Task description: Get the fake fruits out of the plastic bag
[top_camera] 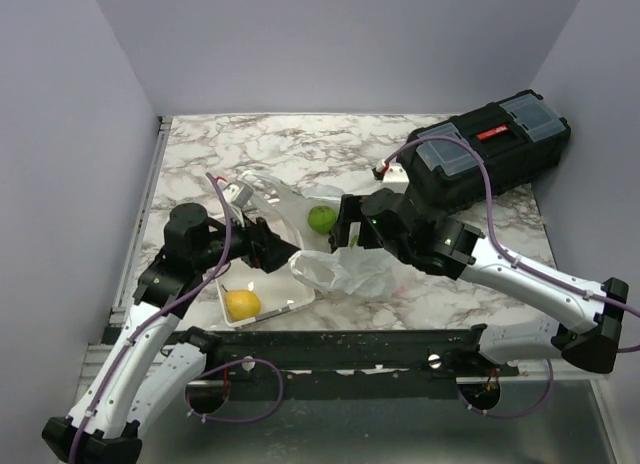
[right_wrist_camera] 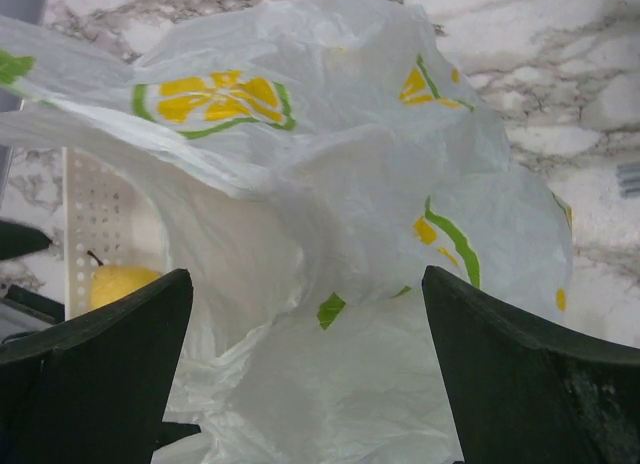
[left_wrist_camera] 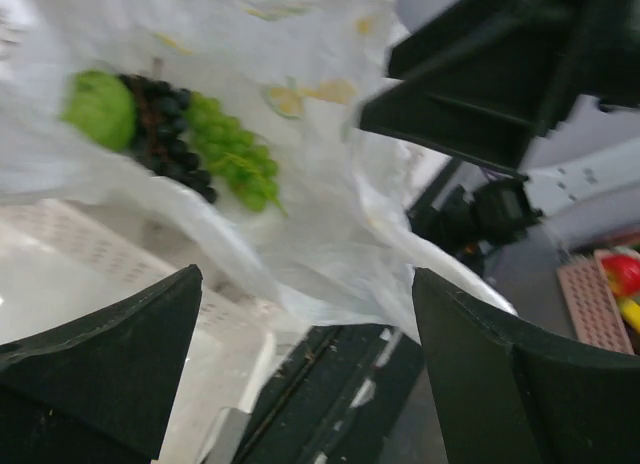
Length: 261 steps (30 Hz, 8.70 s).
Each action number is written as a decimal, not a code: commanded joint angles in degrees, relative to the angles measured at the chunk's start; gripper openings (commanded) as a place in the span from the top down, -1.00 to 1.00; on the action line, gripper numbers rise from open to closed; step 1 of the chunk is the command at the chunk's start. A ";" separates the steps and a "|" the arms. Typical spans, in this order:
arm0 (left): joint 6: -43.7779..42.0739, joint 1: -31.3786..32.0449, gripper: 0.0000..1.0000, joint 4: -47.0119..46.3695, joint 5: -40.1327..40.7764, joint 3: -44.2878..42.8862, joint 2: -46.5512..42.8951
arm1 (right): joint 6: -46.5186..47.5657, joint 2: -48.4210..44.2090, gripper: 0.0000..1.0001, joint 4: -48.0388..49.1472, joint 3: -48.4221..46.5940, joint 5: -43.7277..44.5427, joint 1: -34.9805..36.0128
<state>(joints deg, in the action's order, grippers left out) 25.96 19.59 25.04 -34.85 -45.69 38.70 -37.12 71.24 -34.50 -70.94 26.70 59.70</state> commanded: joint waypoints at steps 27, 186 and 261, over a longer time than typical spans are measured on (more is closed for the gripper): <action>2.89 33.93 -0.82 -19.30 10.56 5.16 6.75 | -0.91 -12.65 0.59 1.71 20.33 -3.11 0.24; 10.25 15.74 -0.87 -29.72 -0.21 20.74 -2.61 | 15.73 8.38 0.26 22.28 14.99 11.05 -0.54; 12.35 28.83 0.89 -48.39 20.25 -1.32 53.21 | 8.68 -8.84 0.99 17.71 24.53 16.97 -1.98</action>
<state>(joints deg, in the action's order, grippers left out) 39.64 49.80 -24.77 -6.74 -48.60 100.57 -27.14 62.94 -15.57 -47.64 41.32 57.41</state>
